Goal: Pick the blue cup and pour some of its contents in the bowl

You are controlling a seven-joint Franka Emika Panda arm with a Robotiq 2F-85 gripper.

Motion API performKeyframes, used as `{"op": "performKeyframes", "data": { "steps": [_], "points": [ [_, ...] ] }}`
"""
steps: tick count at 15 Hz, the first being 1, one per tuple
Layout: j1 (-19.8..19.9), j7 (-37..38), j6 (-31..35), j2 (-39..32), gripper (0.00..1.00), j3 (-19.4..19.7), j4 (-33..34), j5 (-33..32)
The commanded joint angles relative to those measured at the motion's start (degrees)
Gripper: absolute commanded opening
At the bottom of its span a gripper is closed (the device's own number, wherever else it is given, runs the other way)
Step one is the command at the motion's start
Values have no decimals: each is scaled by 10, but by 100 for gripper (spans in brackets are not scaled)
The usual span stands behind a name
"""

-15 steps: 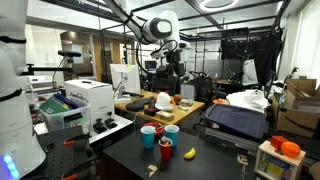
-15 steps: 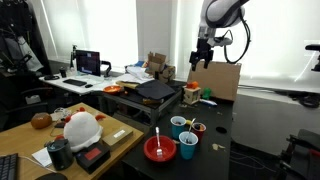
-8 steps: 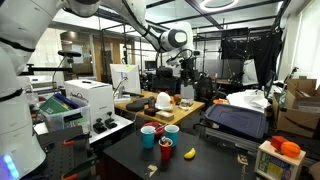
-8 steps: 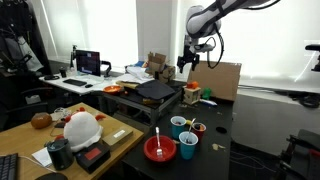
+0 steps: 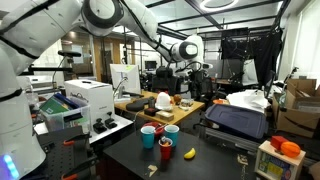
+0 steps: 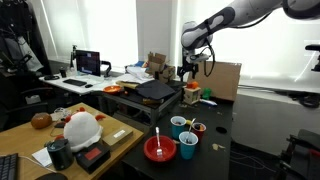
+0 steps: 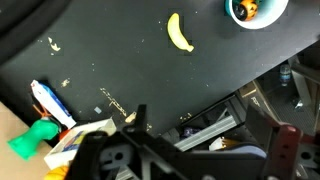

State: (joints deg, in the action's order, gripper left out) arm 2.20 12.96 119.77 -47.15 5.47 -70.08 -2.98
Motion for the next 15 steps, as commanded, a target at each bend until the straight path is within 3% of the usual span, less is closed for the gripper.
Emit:
{"op": "performKeyframes", "data": {
  "steps": [1, 8, 15],
  "points": [
    [16, -11, -40, -42, 100, -11, 56, 26],
    [44, -55, -37, -68, 100, -30, 58, 68],
    [32, -65, -5, -25, 100, -26, -27, 62]
  ]
}}
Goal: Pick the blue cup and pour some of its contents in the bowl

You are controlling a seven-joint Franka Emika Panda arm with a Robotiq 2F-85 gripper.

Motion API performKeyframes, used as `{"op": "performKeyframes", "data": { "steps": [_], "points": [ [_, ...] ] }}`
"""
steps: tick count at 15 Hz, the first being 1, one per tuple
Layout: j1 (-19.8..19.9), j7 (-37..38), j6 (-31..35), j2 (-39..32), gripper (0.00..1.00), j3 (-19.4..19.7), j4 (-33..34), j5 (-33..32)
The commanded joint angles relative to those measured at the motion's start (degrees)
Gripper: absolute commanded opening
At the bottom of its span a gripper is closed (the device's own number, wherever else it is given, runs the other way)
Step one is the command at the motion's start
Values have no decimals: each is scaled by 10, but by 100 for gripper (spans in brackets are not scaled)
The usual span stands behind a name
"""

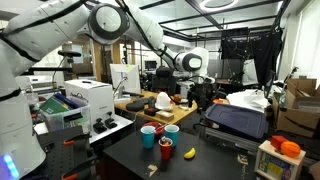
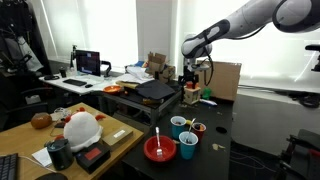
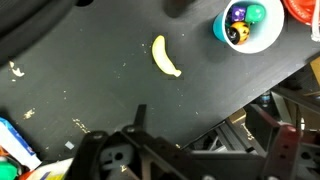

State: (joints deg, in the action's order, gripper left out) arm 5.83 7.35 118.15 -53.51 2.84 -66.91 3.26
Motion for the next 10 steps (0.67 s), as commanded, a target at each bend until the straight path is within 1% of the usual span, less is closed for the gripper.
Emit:
{"op": "performKeyframes", "data": {
  "steps": [1, 5, 7, 10],
  "points": [
    [-5, -10, 16, 46, 100, -1, -73, 1],
    [1, -12, 45, 76, 100, -12, -136, 22],
    [8, -19, 77, 101, 100, -19, -182, 37],
    [5, -26, 141, 150, 100, -13, -264, 42]
  ]
}}
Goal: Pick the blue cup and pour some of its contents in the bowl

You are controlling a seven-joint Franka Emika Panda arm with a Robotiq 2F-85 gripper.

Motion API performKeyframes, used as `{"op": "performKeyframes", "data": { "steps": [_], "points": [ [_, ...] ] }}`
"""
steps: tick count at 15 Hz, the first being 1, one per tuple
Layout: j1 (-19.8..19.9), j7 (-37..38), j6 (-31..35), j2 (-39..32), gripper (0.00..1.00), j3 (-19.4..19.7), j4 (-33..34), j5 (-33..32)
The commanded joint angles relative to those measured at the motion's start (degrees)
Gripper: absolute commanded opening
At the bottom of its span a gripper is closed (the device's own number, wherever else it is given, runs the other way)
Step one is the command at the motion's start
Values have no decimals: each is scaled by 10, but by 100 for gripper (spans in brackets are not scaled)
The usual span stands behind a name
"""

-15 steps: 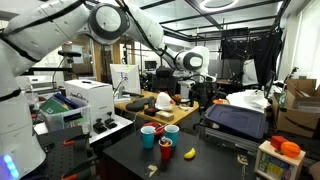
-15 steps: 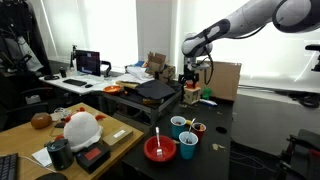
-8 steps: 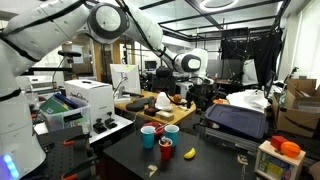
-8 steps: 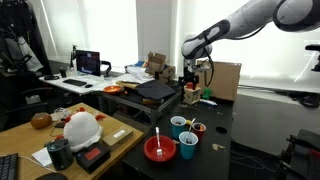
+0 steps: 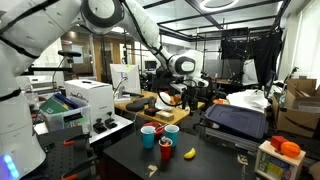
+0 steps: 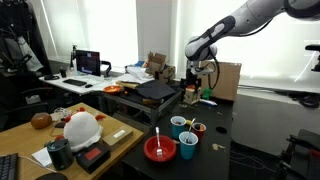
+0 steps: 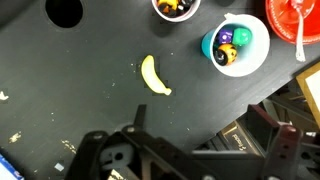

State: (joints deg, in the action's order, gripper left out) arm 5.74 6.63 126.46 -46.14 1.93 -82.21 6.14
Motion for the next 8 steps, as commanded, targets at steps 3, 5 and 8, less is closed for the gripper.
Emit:
{"op": "performKeyframes", "data": {
  "steps": [3, 5, 8],
  "points": [
    [8, -17, 118, 119, 100, 0, -190, 16],
    [13, -12, 161, 147, 100, 0, -246, 27],
    [28, -16, 230, 185, 100, -8, -330, 70]
  ]
}}
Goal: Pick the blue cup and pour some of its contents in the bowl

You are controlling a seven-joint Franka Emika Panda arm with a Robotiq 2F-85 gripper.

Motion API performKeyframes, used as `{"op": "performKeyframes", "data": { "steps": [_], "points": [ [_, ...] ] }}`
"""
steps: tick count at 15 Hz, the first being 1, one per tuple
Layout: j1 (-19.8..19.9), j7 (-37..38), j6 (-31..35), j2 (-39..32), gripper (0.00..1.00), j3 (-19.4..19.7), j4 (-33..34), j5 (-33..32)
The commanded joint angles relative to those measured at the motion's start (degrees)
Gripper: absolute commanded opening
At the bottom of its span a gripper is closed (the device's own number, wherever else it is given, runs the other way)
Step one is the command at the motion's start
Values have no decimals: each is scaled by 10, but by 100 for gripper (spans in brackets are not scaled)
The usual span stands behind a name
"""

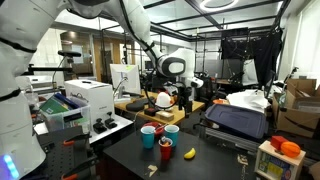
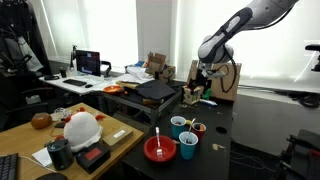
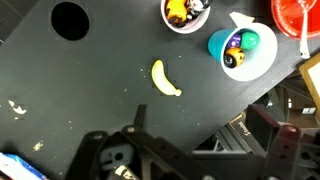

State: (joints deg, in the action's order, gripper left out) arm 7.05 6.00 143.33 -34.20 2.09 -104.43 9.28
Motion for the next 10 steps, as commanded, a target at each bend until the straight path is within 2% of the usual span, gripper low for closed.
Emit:
{"op": "performKeyframes", "data": {
  "steps": [1, 6, 10],
  "points": [
    [20, -10, 81, 73, 100, -12, -128, 54],
    [52, -22, 146, 101, 100, -31, -209, 135],
    [97, -66, 169, 103, 100, -73, -235, 217]
  ]
}}
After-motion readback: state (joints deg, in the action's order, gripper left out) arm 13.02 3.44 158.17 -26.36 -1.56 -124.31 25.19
